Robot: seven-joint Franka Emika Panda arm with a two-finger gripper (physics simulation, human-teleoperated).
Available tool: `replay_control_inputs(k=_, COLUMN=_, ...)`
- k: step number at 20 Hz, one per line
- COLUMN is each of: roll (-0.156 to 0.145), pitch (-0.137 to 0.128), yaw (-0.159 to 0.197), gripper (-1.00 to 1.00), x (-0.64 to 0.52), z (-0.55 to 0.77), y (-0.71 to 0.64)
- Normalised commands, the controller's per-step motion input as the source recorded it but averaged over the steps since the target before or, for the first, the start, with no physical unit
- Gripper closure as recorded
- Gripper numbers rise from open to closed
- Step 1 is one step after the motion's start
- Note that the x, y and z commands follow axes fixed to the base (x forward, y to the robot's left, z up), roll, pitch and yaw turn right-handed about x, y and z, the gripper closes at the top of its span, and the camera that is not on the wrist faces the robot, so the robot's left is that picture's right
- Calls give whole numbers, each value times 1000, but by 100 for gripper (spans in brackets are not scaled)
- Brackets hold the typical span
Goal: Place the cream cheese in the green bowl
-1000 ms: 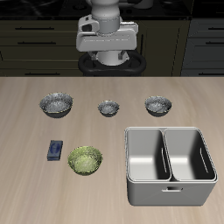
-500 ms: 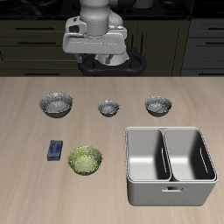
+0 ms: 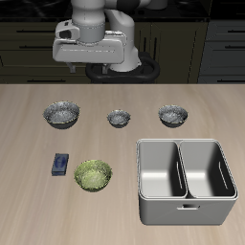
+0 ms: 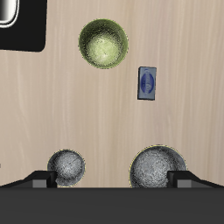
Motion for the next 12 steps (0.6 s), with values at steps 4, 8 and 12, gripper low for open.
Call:
replay_control_inputs(k=4, roll=30, pitch=-8, yaw=17, gripper=-100, x=300, z=103, y=-252)
replay_control_inputs(k=8, roll=-41, pitch=-16, yaw=-41, gripper=-100, x=285, z=77, y=-297)
replay_control_inputs(k=12, roll=-26, pitch=-10, yaw=37, gripper=-100, x=316, z=38, y=-364)
